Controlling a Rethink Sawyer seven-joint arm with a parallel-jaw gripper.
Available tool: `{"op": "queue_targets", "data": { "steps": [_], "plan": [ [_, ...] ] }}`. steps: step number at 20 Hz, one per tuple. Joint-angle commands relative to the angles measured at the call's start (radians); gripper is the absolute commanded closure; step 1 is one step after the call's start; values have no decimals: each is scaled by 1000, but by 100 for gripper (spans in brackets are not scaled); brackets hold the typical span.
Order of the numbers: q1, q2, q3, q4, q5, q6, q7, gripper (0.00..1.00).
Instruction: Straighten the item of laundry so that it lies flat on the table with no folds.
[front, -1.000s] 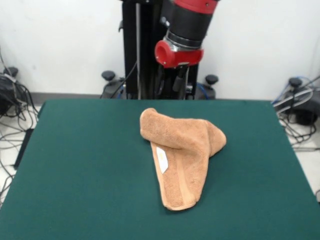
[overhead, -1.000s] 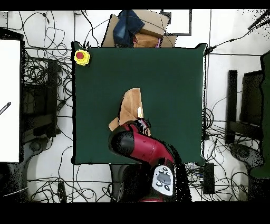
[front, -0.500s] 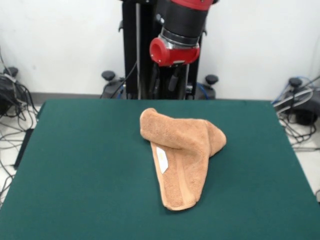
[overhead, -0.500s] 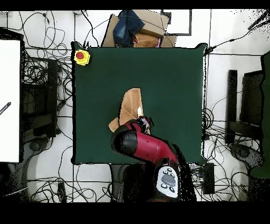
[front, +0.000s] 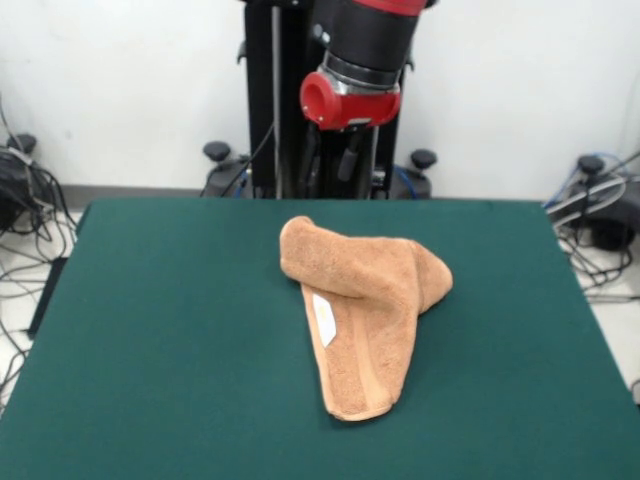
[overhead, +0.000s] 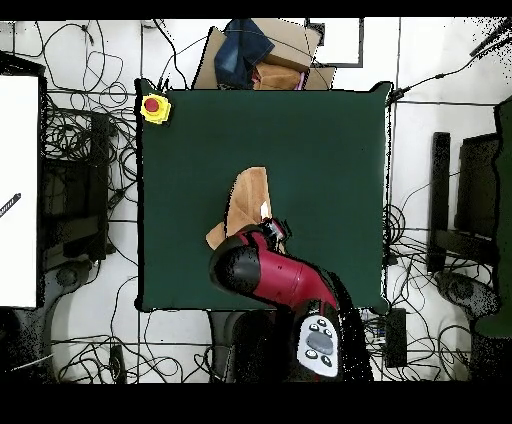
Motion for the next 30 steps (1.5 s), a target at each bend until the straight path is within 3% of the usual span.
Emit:
{"op": "queue_targets", "data": {
  "steps": [1, 20, 30],
  "plan": [
    [-20, 3, 118, -32, -34, 126, 172, 0],
    [-11, 8, 124, -42, -32, 132, 179, 0],
    [-67, 29, 221, -67, -52, 158, 126, 0]
  ]
}}
